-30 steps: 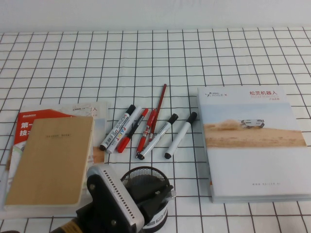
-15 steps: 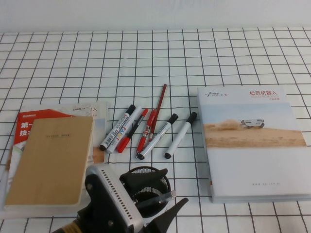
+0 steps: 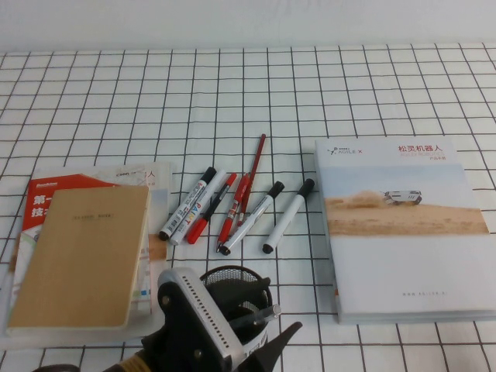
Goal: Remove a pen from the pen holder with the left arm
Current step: 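Take a marker out of the pen holder and lay it on the table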
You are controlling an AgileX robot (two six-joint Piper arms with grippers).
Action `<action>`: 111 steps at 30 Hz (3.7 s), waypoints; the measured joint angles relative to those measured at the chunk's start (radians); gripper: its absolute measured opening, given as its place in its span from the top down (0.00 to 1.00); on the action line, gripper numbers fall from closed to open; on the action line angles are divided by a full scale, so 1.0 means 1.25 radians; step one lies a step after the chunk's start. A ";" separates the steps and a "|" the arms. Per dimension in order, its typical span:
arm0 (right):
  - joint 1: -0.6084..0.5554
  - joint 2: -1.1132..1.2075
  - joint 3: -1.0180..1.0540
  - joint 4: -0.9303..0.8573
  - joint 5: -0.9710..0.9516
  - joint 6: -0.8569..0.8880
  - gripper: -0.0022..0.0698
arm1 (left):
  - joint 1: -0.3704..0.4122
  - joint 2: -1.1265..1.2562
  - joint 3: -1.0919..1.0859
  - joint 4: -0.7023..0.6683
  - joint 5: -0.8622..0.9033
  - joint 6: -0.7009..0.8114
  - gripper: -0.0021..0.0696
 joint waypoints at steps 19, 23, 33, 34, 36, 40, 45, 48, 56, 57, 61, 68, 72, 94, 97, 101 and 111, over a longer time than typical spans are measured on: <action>0.000 0.000 0.000 0.000 0.000 0.000 0.99 | 0.000 0.052 -0.031 -0.015 -0.004 0.027 0.61; 0.000 0.000 0.000 0.000 0.000 0.000 0.99 | 0.000 0.052 -0.031 -0.022 -0.004 0.027 0.69; 0.000 0.000 0.000 0.000 0.000 0.000 0.99 | 0.000 0.052 -0.033 -0.036 0.017 0.034 0.87; 0.000 0.000 0.000 0.000 0.000 0.000 0.99 | 0.000 0.052 -0.036 -0.036 0.017 0.035 0.89; 0.000 0.000 0.000 0.000 0.000 0.000 0.99 | 0.000 0.052 -0.038 -0.036 0.020 0.037 0.90; 0.000 0.000 0.000 0.000 0.000 0.000 0.99 | 0.000 0.052 -0.038 -0.036 0.016 0.037 0.90; 0.000 0.000 0.000 0.000 0.000 0.000 0.99 | 0.000 0.034 -0.038 -0.036 0.026 0.034 0.90; 0.000 0.000 0.000 0.000 0.000 0.000 0.99 | 0.000 -0.003 -0.038 -0.036 0.038 0.031 0.90; 0.000 0.000 0.000 0.000 0.000 0.000 0.99 | 0.000 -0.164 -0.088 -0.089 0.253 0.031 0.90; 0.000 0.000 0.000 0.000 0.000 0.000 0.99 | 0.000 -0.183 -0.109 -0.091 0.299 0.031 0.90; 0.000 0.000 0.000 0.000 0.000 0.000 0.99 | 0.000 -0.236 -0.201 -0.096 0.449 0.031 0.90; 0.000 0.000 0.000 0.000 0.000 0.000 0.99 | 0.000 -0.252 -0.380 -0.097 0.743 0.030 0.90; 0.000 0.000 0.000 0.000 0.000 0.000 0.99 | 0.016 -0.252 -0.495 -0.071 0.885 -0.005 0.90; 0.000 0.000 0.000 0.000 0.000 0.000 0.99 | 0.281 0.181 -0.892 0.086 1.302 -0.178 0.90; 0.000 0.000 0.000 0.000 0.000 0.000 0.99 | 0.281 0.260 -0.951 0.086 1.303 -0.151 0.90; 0.000 0.000 0.000 0.000 0.000 0.000 0.99 | 0.283 0.351 -1.040 0.075 1.304 -0.127 0.90; 0.000 0.000 0.000 0.000 0.000 0.000 0.99 | 0.288 0.539 -1.215 0.031 1.330 -0.095 0.90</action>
